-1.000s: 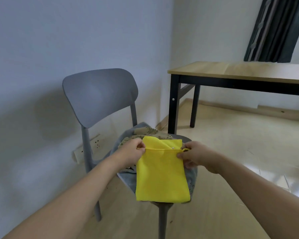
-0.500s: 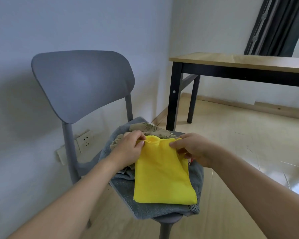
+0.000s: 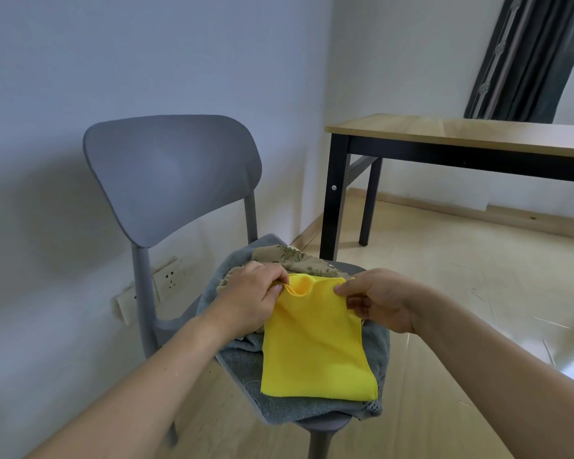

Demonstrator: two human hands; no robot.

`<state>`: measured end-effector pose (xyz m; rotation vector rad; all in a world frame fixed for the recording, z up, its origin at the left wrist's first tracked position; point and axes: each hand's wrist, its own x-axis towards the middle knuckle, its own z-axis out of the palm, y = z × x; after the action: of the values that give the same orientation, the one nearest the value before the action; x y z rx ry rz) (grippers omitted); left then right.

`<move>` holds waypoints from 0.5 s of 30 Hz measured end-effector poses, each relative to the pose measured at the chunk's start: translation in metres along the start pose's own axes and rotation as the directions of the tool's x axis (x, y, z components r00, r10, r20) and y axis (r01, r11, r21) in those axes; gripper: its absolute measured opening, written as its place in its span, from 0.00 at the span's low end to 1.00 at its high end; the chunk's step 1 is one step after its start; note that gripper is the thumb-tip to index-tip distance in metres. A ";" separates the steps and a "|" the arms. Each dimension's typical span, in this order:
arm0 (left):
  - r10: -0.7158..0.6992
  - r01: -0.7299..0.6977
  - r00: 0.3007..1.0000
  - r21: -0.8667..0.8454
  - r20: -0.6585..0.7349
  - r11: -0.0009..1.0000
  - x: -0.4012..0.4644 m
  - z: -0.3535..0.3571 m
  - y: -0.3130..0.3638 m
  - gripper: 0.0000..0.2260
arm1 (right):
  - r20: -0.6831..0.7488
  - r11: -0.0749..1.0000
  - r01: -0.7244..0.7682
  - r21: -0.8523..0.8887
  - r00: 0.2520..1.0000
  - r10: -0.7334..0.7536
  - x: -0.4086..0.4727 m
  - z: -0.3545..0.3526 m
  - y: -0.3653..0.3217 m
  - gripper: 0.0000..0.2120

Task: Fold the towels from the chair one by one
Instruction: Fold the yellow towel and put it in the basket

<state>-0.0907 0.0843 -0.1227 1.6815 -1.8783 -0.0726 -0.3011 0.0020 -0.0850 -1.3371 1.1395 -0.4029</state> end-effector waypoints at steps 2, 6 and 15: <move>-0.010 0.010 1.000 0.009 0.015 1.000 0.002 0.001 0.003 0.06 | -0.084 0.986 0.030 -0.162 0.995 -0.044 0.001 -0.002 0.006 0.06; -0.041 0.043 0.997 -0.021 0.064 0.999 0.003 0.000 0.009 0.05 | -0.004 0.994 0.041 -0.100 0.999 -0.042 0.002 -0.002 0.018 0.13; -0.093 0.096 0.988 -0.015 0.125 0.995 -0.010 -0.011 0.013 0.05 | 0.262 0.992 0.023 0.121 0.963 -0.054 0.006 -0.002 0.032 0.24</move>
<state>-0.0974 0.0998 -0.1118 1.7875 -1.8794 -0.2400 -0.3114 0.0047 -0.1158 -1.2690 0.8554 -0.3030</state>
